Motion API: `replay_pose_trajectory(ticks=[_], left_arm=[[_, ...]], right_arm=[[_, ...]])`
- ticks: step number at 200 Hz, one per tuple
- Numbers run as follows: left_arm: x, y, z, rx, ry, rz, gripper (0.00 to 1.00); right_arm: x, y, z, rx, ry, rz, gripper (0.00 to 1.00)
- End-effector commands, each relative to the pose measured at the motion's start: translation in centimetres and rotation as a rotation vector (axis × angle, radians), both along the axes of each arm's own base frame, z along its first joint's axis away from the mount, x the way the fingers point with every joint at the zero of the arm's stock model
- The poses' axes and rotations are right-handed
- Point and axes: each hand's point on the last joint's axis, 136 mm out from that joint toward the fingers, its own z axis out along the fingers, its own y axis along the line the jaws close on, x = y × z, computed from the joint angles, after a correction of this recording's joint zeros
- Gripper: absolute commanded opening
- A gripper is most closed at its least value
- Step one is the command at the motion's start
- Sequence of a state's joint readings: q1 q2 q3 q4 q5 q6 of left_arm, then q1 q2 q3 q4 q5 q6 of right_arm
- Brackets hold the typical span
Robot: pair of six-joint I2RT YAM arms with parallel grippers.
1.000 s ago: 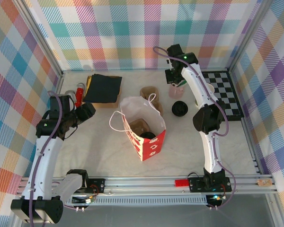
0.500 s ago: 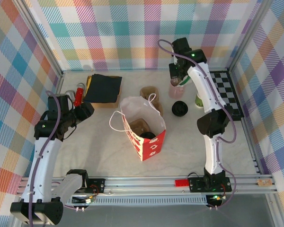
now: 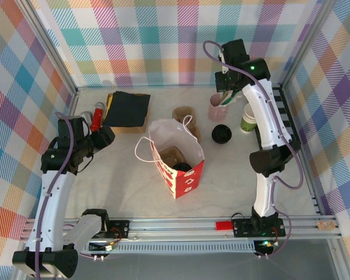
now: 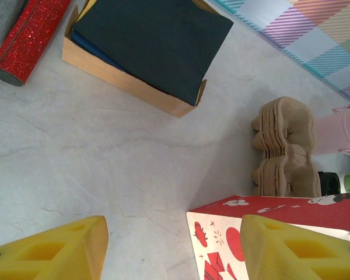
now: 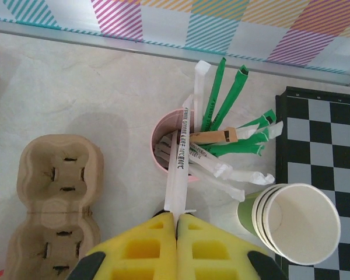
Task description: Pack the takeout coffee
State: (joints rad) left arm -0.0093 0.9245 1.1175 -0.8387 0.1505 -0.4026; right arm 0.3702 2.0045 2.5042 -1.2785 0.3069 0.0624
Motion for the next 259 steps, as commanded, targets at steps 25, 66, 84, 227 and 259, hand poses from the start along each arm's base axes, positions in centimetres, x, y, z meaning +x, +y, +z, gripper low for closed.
replay_pose_trajectory(ticks=[25,66,84,227,259], left_arm=[[-0.5,0.6,1.6,0.013,-0.037,0.013,0.61],[-0.7,0.6,1.5,0.018,-0.039,0.013,0.60],[-0.8,0.5,1.3,0.018,-0.039,0.007,0.60],[-1.3,0.2,2.2,0.012,-0.058,-0.012,0.60],[-1.4,0.0,2.2,0.004,-0.063,-0.020,0.59]], right_arm=[[-3.9,0.2,4.1,0.010,-0.053,0.049,0.00],[-7.7,1.3,6.4,0.035,-0.071,0.119,0.00],[-9.9,1.9,7.3,0.051,-0.071,0.165,0.00],[-23.0,4.5,12.5,0.240,-0.102,0.426,0.00],[-25.0,5.1,12.9,0.281,-0.085,0.488,0.00]])
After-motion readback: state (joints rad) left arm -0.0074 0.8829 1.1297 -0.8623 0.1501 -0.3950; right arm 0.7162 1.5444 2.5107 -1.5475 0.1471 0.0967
